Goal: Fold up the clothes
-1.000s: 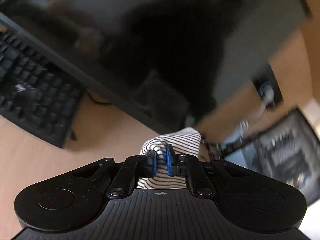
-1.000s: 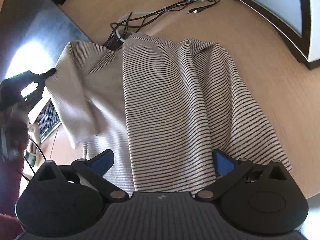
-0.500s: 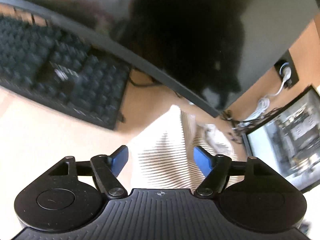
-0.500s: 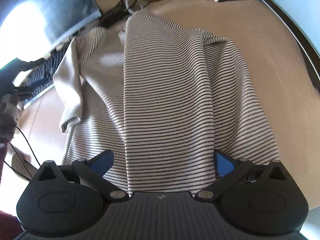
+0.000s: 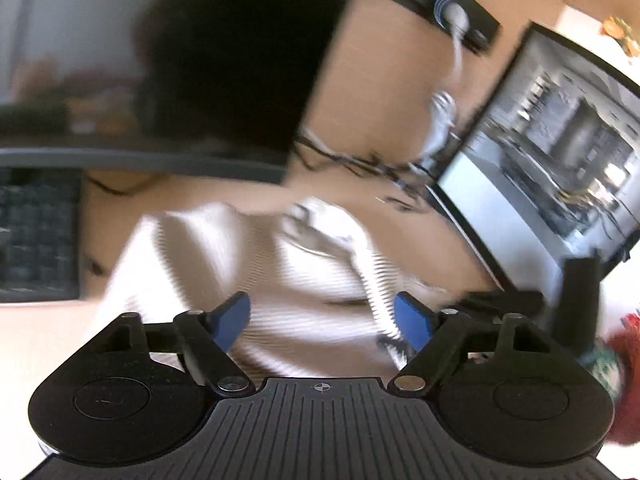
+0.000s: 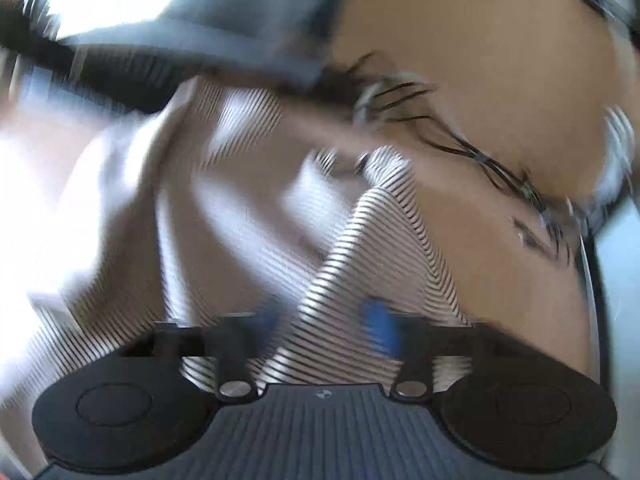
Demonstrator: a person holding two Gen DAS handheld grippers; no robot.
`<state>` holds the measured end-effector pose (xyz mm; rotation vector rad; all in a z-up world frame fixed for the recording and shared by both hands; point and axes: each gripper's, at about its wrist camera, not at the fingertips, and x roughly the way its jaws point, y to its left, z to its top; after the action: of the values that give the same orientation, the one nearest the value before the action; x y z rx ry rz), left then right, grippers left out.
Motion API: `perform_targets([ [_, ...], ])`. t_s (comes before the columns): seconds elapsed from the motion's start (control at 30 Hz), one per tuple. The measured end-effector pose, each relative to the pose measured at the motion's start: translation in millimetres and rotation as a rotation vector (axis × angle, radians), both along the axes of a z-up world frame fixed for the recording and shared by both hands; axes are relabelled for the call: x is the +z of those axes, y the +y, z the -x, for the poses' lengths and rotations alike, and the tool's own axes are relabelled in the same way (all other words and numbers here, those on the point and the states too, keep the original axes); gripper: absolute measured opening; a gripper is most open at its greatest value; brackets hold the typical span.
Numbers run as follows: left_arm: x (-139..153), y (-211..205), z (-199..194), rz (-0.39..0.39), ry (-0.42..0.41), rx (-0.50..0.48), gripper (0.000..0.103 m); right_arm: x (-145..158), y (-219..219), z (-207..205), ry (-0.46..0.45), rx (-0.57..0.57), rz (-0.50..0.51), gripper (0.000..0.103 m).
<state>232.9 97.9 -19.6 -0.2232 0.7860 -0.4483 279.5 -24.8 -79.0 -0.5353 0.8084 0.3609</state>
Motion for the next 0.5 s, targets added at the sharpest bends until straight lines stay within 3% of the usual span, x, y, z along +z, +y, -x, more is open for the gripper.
perform_targets([
  [0.07,-8,-8,-4,-0.004,0.014,-0.007,0.082,5,-13,-10,-0.059,0.064,0.133,0.009],
  [0.17,-22,-12,-14,0.003,0.051,0.009,0.082,22,-51,-40,-0.262,-0.031,0.336,0.009],
  [0.23,-31,-10,-22,-0.007,0.08,0.042,0.082,23,-75,-70,-0.288,-0.154,0.373,0.006],
  [0.3,-35,-3,-27,-0.054,0.091,0.093,0.082,26,-94,-90,-0.263,-0.264,0.313,0.006],
  [0.37,-37,5,-34,-0.109,0.09,0.15,0.082,36,-102,-93,-0.254,-0.311,0.19,0.006],
  [0.43,-35,15,-38,-0.145,0.087,0.2,0.082,57,-104,-77,-0.248,-0.277,-0.004,0.011],
  [0.5,-31,20,-38,-0.146,0.08,0.216,0.082,67,-98,-73,-0.146,-0.202,-0.181,0.022],
])
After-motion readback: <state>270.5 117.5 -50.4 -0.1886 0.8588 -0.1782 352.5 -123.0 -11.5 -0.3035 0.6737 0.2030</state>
